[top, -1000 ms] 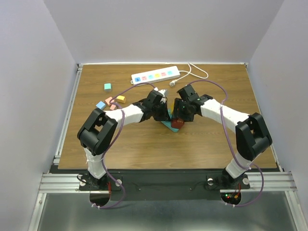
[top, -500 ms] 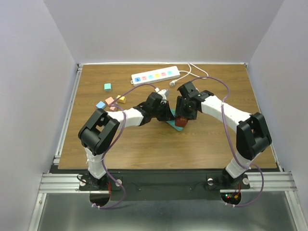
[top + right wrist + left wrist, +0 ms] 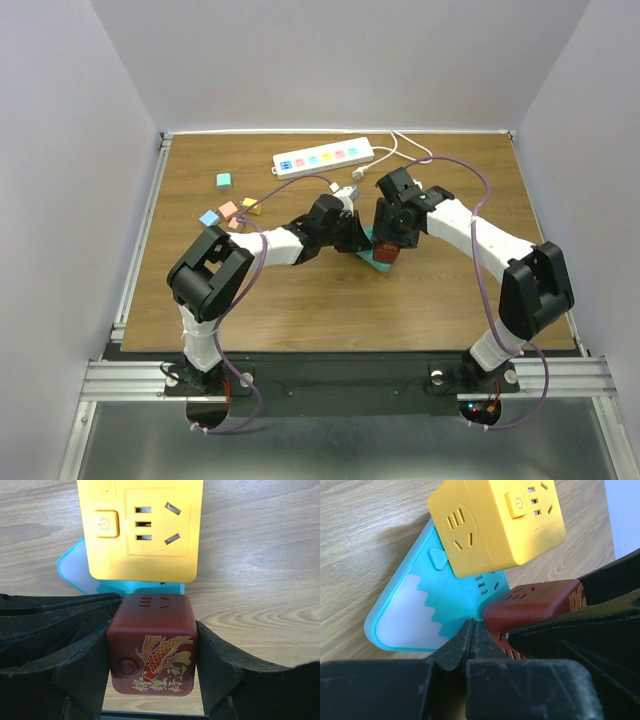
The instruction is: Pull the plug off the socket
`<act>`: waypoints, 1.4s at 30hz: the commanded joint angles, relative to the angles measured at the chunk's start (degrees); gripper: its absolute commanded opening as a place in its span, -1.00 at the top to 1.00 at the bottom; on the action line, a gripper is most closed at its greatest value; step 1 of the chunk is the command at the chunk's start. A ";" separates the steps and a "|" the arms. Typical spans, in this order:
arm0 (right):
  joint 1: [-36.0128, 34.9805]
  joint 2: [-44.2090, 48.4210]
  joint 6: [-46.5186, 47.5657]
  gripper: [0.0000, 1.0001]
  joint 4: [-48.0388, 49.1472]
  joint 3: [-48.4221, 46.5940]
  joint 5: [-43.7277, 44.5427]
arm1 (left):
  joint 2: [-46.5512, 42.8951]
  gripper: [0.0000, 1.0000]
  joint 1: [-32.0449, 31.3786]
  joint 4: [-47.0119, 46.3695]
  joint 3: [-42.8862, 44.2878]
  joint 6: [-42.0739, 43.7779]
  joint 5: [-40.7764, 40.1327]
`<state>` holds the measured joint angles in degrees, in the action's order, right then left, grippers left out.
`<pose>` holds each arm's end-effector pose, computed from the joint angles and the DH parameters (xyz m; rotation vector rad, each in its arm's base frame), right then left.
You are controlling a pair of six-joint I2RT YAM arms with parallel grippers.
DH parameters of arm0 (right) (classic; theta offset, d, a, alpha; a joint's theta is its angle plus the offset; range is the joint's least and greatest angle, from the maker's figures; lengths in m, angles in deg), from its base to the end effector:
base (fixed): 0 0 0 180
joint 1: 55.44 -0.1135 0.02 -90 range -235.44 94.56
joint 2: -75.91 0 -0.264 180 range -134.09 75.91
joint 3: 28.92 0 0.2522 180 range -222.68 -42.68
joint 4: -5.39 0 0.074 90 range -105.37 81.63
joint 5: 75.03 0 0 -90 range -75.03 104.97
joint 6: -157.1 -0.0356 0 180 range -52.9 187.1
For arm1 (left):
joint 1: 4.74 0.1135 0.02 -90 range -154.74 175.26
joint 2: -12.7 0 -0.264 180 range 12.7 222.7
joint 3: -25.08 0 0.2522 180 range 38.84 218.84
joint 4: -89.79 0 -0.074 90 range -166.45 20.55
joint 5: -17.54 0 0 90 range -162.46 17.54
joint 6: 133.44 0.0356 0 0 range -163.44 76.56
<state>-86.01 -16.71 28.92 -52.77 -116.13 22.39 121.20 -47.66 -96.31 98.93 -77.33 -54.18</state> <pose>0.2880 0.1648 0.2556 0.2187 2.6728 0.2120 0.2897 -0.2846 0.1689 0.3901 2.2174 -1.1101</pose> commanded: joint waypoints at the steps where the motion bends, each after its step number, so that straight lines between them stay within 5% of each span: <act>1: 0.60 10.88 -1.38 0.99 10.57 -11.36 0.84 | 8.21 1.00 -0.85 24.60 -6.57 3.83 -5.36; 19: 0.68 2.35 6.71 0.99 0.90 -18.14 -5.31 | 9.09 1.00 -2.35 26.44 -4.29 4.01 -6.24; 26: 0.68 4.11 5.83 0.99 2.56 -10.85 -1.98 | -1.95 1.00 7.73 31.19 -3.50 4.53 -12.48; 33: 0.77 6.66 3.28 0.99 11.34 -1.45 -1.71 | -10.77 1.00 19.00 39.27 4.40 8.83 -14.77; 42: -0.46 16.75 -3.04 0.99 34.46 17.19 4.77 | -14.03 1.00 19.89 41.04 12.76 6.91 -9.33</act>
<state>-85.39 -4.51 29.27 -31.49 -102.66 21.71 110.49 -27.31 -57.60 108.88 -70.49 -65.94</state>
